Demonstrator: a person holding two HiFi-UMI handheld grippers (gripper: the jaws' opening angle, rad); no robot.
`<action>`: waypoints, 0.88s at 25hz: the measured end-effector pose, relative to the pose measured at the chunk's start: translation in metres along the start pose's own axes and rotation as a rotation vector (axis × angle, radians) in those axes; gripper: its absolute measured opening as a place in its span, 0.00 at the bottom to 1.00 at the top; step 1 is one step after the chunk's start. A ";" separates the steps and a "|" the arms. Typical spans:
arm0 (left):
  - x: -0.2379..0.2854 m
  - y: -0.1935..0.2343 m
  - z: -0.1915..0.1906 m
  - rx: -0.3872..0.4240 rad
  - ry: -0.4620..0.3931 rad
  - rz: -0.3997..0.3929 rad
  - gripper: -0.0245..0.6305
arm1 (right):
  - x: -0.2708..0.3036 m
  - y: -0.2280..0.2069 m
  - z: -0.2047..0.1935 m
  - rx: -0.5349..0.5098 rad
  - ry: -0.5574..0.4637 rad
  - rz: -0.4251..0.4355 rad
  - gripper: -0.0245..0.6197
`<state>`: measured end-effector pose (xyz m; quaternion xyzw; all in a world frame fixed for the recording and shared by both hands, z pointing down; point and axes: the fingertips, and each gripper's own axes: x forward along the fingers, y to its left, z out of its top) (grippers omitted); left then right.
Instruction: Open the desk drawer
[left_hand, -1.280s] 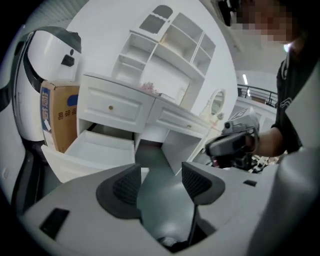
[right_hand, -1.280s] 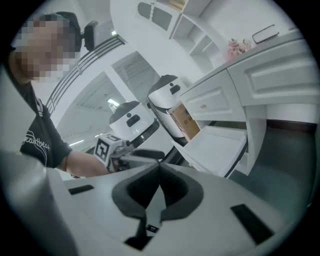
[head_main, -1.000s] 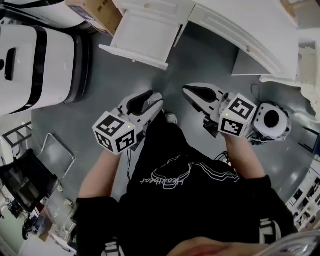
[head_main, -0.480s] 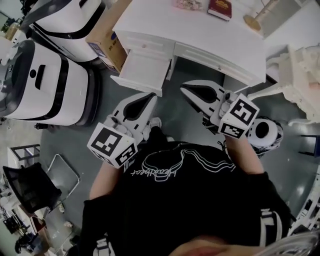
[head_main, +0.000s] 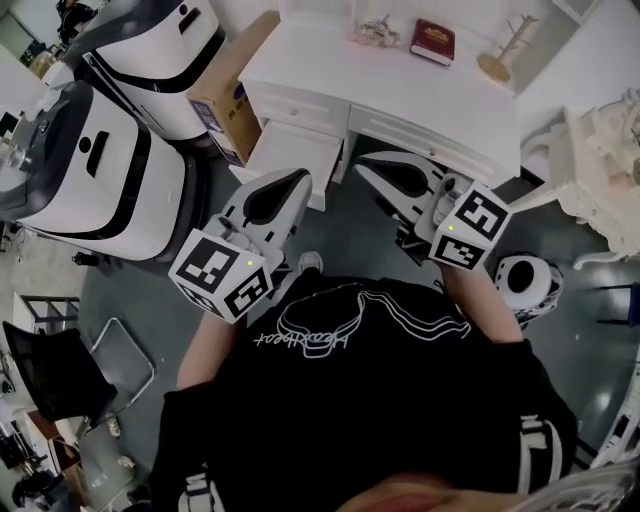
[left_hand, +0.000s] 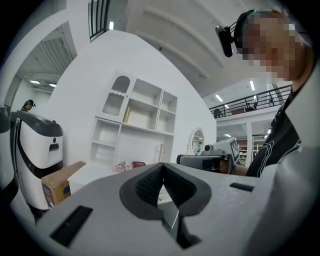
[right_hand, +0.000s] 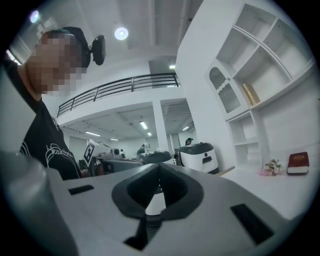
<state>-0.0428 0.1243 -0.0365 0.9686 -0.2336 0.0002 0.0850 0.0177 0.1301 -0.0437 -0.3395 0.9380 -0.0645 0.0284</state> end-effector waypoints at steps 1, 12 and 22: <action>-0.001 0.000 0.001 -0.006 -0.004 0.001 0.04 | 0.001 0.001 -0.001 0.001 0.000 0.003 0.05; 0.002 -0.002 -0.011 -0.054 -0.011 -0.029 0.04 | -0.007 -0.014 -0.019 0.095 -0.004 -0.069 0.05; 0.011 -0.004 -0.028 -0.090 0.006 -0.042 0.04 | -0.016 -0.019 -0.035 0.119 0.012 -0.086 0.05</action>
